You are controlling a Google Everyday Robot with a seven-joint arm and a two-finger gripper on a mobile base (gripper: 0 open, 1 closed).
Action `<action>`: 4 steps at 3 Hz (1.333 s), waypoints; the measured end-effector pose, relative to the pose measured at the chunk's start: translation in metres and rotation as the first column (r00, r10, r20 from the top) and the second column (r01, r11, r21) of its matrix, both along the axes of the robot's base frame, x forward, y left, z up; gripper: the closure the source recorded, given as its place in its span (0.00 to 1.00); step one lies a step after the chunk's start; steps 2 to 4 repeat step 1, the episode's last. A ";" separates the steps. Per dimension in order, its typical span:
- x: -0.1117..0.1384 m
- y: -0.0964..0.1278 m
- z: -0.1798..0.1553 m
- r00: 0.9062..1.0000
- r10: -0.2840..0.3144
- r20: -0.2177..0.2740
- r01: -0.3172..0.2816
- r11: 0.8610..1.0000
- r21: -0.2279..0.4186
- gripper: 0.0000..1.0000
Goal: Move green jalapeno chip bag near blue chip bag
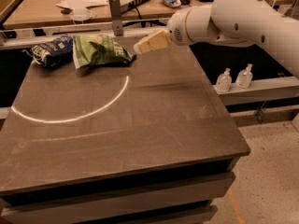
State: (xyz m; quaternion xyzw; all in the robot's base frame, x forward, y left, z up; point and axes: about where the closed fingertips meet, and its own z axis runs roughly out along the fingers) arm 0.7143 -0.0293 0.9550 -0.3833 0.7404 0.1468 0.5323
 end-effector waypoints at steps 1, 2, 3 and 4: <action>0.000 0.000 0.000 1.000 0.000 0.000 0.000 1.000 0.000 0.00; 0.000 0.000 0.000 1.000 0.000 0.000 0.000 1.000 0.000 0.00; 0.000 0.000 0.000 1.000 0.000 0.000 0.000 1.000 0.000 0.00; 0.000 0.000 0.000 1.000 0.000 0.000 0.000 1.000 0.000 0.00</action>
Offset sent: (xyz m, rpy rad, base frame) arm 0.0000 0.0000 0.0000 0.0000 0.0000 0.0000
